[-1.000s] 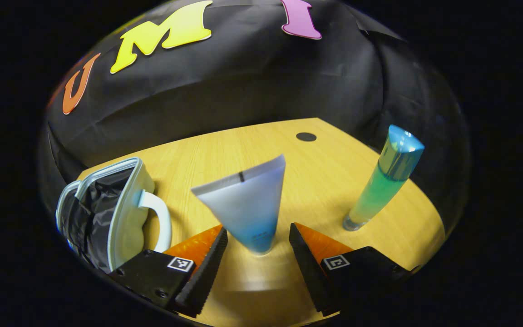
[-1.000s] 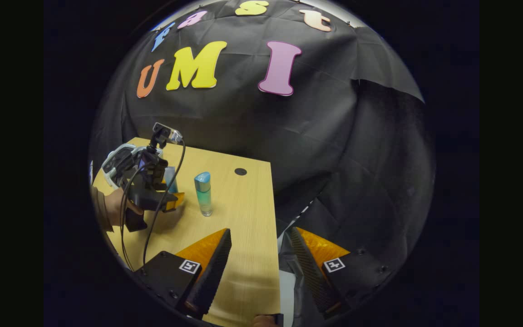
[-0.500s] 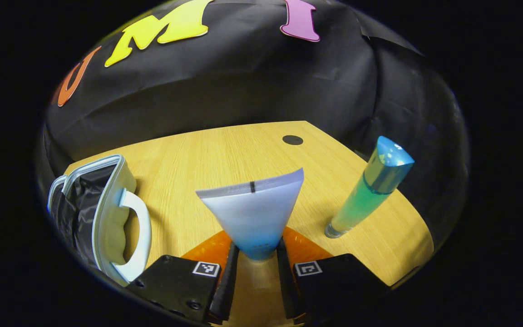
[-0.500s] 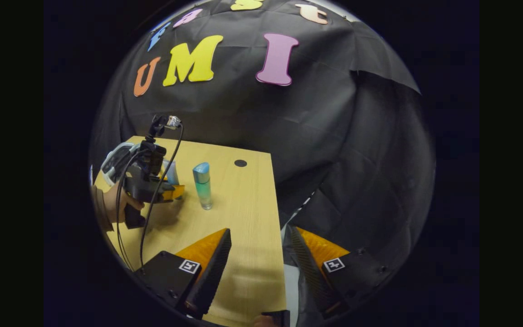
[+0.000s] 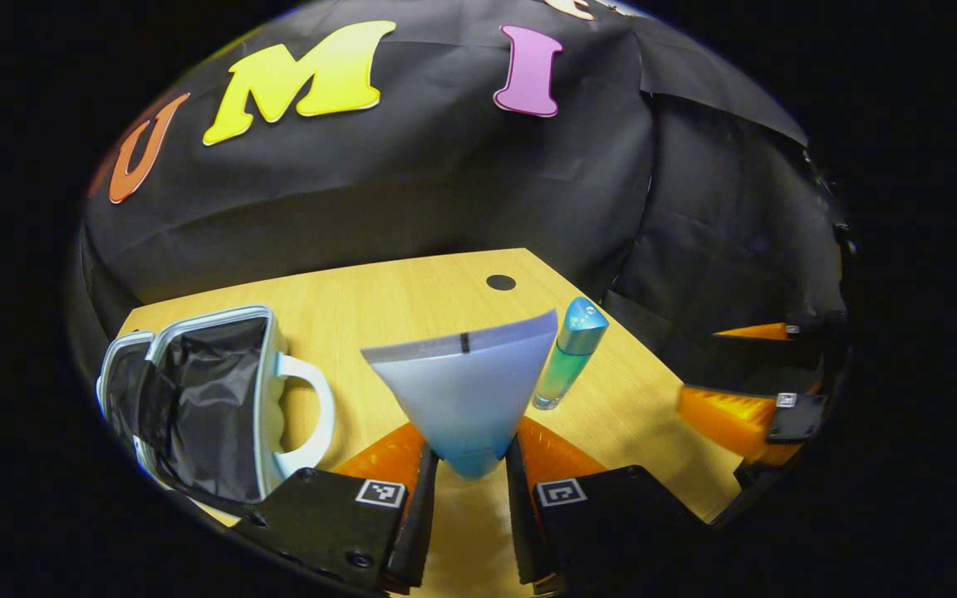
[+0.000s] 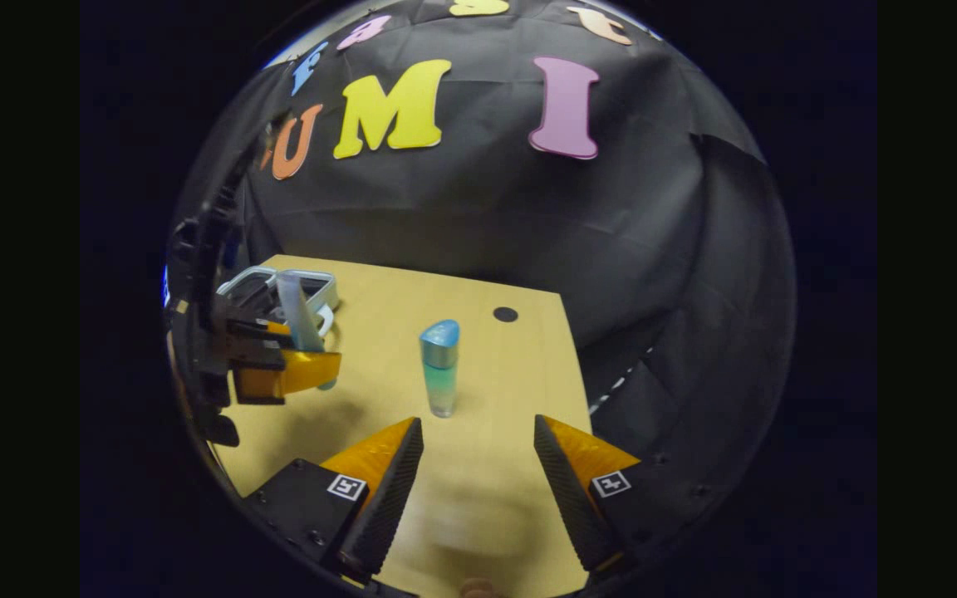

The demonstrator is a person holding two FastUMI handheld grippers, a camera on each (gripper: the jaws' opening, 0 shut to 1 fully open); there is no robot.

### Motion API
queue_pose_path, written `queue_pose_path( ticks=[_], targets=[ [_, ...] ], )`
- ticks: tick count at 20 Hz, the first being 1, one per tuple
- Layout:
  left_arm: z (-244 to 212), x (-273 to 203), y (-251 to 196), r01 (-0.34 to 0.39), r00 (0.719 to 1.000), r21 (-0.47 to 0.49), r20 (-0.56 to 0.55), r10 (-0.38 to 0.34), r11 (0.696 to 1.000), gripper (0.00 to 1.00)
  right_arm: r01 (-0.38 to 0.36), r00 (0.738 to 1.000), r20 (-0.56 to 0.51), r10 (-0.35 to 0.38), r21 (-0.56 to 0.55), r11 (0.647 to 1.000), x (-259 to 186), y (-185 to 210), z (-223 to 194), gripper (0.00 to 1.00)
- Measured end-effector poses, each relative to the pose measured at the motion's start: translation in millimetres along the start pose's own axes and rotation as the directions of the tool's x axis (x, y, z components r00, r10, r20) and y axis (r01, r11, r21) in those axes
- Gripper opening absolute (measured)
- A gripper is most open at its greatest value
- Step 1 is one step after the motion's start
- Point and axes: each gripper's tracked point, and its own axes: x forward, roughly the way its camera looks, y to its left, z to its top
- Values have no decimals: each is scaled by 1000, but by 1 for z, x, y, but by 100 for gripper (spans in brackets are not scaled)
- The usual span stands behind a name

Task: First open the suitcase, pack the skin care products into it, and then close the suitcase.

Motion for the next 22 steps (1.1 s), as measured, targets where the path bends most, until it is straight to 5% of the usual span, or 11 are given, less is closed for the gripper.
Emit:
queue_pose_path(
  ticks=[10, 12, 15, 22],
  targets=[
    [-14, -69, 62, -155, 988, -103, -37, 152, 983, 43, 50, 999, -26, -48, 80, 996, 98, 25, 8, 80],
    [-19, -75, 71, -178, 984, -113, -42, 174, 978, 43, 54, 998, -27, -52, 73, 996, 108, 29, 8, 71],
    [-23, -87, 84, -207, 978, -147, -57, 200, 967, 43, 72, 997, -24, -71, 72, 995, 115, 33, 13, 44],
    [-19, -101, 144, -288, 957, -163, -82, 277, 944, 43, 50, 998, -36, -48, 59, 997, 91, 54, 21, 39]
  ],
)
